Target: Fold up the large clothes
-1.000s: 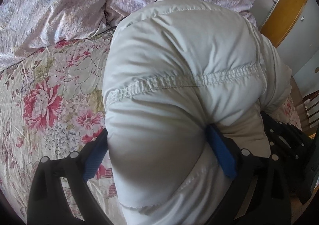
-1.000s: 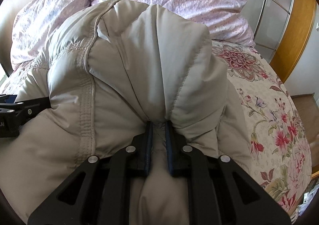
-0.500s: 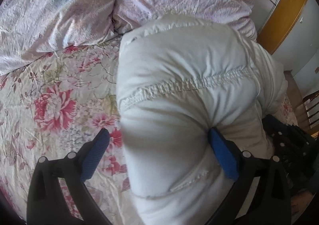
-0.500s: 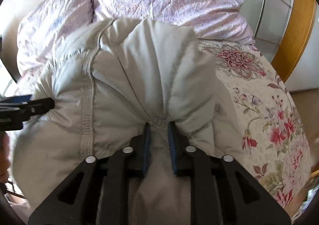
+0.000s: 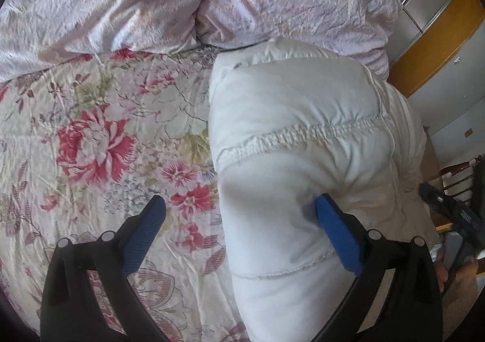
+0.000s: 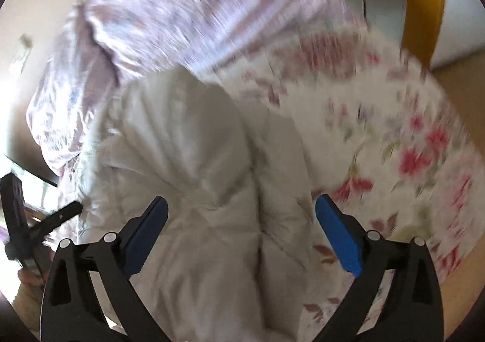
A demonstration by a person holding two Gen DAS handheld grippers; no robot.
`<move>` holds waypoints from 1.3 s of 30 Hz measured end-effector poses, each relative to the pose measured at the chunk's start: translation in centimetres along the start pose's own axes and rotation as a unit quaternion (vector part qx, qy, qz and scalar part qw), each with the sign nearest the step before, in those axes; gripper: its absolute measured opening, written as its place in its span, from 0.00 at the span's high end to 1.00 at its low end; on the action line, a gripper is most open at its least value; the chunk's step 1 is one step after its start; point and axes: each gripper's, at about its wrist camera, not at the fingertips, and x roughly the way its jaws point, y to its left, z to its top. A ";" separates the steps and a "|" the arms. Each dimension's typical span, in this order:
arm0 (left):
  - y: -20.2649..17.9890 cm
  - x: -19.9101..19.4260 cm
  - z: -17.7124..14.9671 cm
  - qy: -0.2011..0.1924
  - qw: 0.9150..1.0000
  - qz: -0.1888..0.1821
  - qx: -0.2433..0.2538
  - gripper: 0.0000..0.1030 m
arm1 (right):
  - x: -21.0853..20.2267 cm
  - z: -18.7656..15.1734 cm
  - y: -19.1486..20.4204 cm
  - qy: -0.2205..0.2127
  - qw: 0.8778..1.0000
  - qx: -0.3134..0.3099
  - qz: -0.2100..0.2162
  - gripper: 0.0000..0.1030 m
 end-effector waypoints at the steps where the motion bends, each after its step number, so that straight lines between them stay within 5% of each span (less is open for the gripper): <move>1: 0.0 0.3 -0.2 0.007 1.000 -0.009 0.000 0.03 | 0.7 0.0 -0.4 0.013 1.000 0.016 0.009 0.03; 7: 0.1 1.7 -0.9 0.024 0.999 -0.037 -0.005 0.02 | 4.7 -0.1 -3.0 0.093 0.989 0.082 0.080 0.02; 18: -0.7 3.1 -0.8 0.032 0.998 -0.050 0.001 0.02 | 8.9 0.7 -2.2 0.170 0.972 0.080 0.141 0.01; 39: 1.2 5.2 -1.7 0.053 0.986 -0.136 -0.079 0.02 | 10.8 0.1 -1.9 0.188 0.958 0.080 0.203 0.01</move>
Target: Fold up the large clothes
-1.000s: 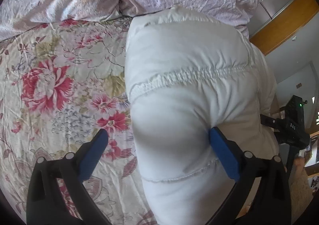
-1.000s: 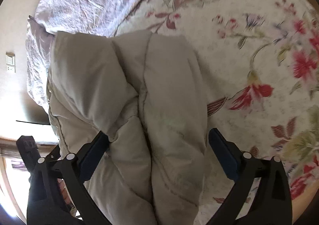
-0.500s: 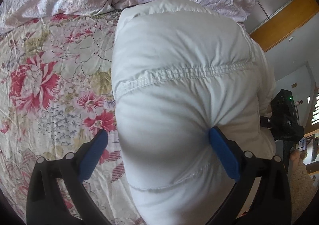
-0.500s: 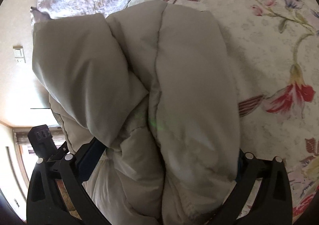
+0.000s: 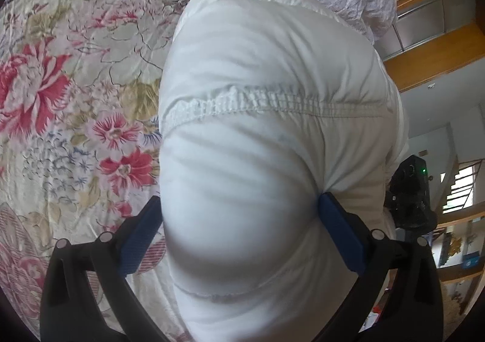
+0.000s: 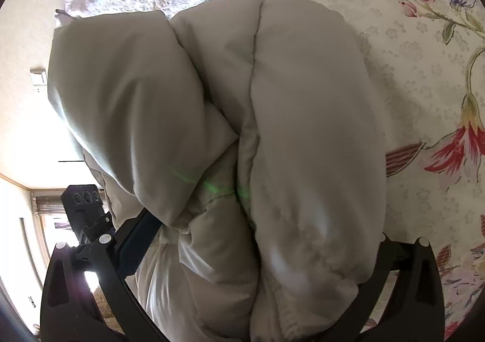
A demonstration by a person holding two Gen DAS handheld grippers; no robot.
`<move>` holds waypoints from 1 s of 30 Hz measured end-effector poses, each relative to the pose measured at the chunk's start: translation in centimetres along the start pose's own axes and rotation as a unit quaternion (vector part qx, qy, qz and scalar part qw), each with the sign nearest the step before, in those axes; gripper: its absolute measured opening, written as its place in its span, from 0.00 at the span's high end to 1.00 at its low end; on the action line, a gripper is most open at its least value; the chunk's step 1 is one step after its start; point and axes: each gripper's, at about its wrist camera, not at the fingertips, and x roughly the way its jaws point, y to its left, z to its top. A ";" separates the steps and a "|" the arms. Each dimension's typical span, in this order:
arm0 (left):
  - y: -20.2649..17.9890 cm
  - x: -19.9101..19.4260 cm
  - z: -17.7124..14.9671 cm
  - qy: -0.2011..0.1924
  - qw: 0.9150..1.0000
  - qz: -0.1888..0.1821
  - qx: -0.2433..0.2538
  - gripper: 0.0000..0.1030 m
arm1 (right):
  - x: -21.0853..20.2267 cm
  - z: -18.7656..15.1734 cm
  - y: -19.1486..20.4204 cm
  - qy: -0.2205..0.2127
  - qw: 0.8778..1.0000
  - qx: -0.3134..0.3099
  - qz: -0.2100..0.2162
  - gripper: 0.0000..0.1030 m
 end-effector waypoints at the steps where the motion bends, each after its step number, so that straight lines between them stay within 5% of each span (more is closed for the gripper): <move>1: 0.0 0.0 0.0 0.000 1.000 0.000 0.001 0.02 | 0.1 0.0 -0.3 0.000 1.000 0.000 0.002 0.01; 7: -1.0 0.1 0.1 0.003 1.000 0.005 0.011 0.02 | 0.5 -0.2 -0.9 -0.002 1.000 0.005 0.014 0.01; 17: -1.6 -2.2 0.8 -0.032 0.999 -0.004 0.021 0.25 | 0.7 -1.3 -0.9 -0.027 0.996 0.011 0.079 0.33; 30: 5.4 -10.5 3.8 -0.125 0.991 0.030 -0.030 0.27 | 7.9 2.3 9.7 0.004 0.993 -0.083 0.084 0.38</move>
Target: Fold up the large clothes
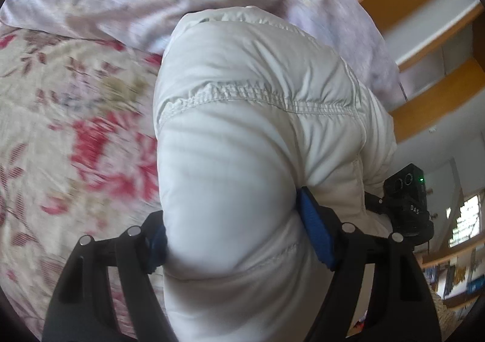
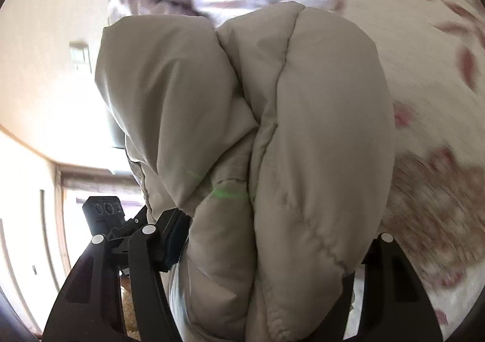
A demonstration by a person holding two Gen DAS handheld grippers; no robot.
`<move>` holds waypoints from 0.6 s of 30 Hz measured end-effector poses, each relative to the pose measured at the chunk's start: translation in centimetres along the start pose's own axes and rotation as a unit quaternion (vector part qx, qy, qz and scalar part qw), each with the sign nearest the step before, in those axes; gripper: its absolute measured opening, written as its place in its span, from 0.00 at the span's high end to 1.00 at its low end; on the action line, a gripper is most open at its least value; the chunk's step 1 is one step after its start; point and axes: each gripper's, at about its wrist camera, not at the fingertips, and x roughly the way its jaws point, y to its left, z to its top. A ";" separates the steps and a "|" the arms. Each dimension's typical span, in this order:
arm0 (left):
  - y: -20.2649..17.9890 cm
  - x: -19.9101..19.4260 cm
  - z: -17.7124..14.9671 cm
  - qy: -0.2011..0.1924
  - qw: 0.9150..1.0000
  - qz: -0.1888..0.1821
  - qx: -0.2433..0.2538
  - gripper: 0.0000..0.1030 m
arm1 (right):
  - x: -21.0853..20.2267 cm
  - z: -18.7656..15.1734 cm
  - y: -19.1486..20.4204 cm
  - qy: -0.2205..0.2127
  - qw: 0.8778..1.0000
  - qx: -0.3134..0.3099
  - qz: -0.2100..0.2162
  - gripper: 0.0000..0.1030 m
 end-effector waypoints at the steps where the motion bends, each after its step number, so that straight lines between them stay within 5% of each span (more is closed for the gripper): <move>1: 0.5 -0.3 0.3 -0.003 1.000 0.005 -0.001 0.27 | 0.9 0.4 0.6 0.004 1.000 -0.006 -0.005 0.38; 13: 2.9 0.5 3.2 -0.018 0.995 0.086 0.042 0.27 | 6.3 1.3 3.9 -0.004 0.997 -0.012 -0.074 0.39; 18: 3.2 1.3 2.7 -0.020 0.991 0.118 0.055 0.25 | 6.8 0.4 4.2 -0.021 0.991 -0.010 -0.135 0.26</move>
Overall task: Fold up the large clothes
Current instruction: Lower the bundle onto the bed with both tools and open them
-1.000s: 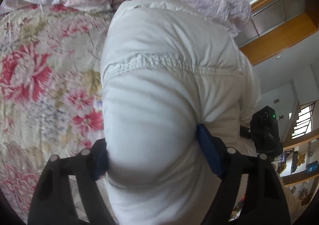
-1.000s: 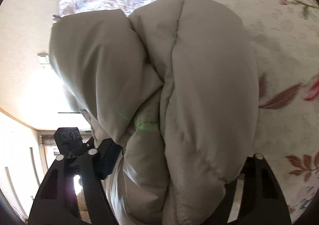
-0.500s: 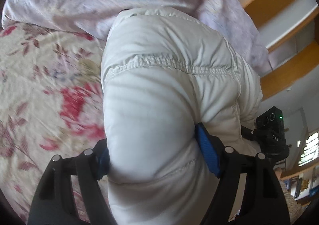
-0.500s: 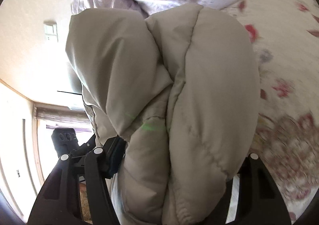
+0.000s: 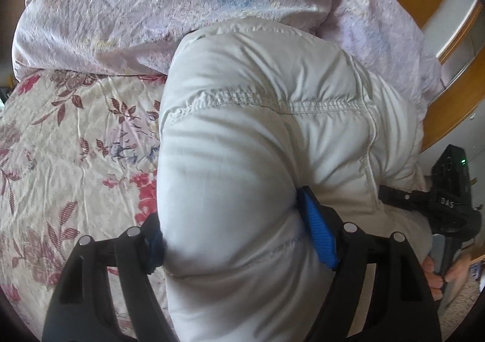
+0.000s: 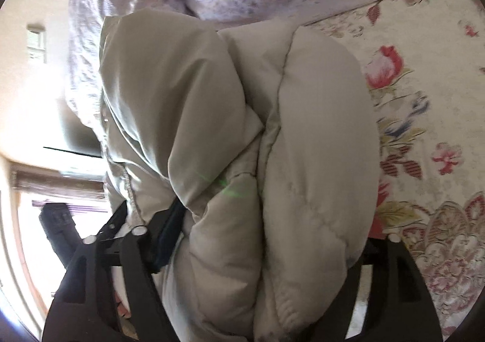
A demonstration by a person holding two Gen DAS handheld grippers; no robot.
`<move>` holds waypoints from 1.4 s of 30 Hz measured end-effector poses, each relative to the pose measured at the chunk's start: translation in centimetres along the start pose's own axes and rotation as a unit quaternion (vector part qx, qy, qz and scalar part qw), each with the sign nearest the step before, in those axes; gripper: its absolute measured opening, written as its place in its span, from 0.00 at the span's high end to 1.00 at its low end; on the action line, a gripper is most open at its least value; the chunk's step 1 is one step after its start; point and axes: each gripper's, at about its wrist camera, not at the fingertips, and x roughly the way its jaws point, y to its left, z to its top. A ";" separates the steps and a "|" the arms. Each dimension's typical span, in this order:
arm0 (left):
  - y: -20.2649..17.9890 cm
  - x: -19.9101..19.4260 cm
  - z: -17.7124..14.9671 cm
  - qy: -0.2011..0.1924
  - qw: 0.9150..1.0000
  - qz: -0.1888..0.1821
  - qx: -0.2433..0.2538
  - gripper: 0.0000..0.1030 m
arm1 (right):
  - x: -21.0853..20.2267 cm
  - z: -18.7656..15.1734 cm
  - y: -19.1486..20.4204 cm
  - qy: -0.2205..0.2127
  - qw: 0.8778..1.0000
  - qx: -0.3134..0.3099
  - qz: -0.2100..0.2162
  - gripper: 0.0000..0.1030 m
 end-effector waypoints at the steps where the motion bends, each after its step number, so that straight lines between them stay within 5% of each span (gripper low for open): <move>1: -0.1 -0.1 0.0 -0.001 1.000 0.005 0.005 0.24 | -0.3 -0.2 0.2 -0.003 1.000 -0.006 -0.015 0.26; 7: -0.5 -1.9 0.1 -0.009 0.999 0.039 0.028 0.22 | -4.3 -1.7 1.8 -0.058 0.996 -0.029 -0.068 0.26; 10: -0.7 -4.3 0.1 -0.038 0.996 0.067 0.049 0.23 | -8.2 -1.9 3.3 -0.123 0.984 -0.069 -0.109 0.26; 14: -0.8 -6.6 0.4 -0.057 0.996 0.052 0.045 0.22 | -10.4 -2.9 7.9 -0.178 0.966 -0.151 -0.110 0.28; 18: -1.8 -6.0 0.4 -0.040 0.997 0.055 0.047 0.22 | -6.8 -2.9 11.2 -0.160 0.950 -0.227 -0.145 0.57; 21: -2.7 -4.7 0.1 -0.028 0.995 0.068 0.062 0.22 | -3.4 -3.2 12.4 -0.154 0.934 -0.271 -0.177 0.66; 27: -3.3 -2.3 -0.9 -0.009 0.993 0.087 0.085 0.16 | 1.0 -3.0 10.8 -0.131 0.912 -0.298 -0.251 0.70; 42: -4.7 1.4 -0.6 -0.006 0.987 0.121 0.109 0.04 | 3.2 -2.5 7.3 -0.135 0.918 -0.279 -0.248 0.70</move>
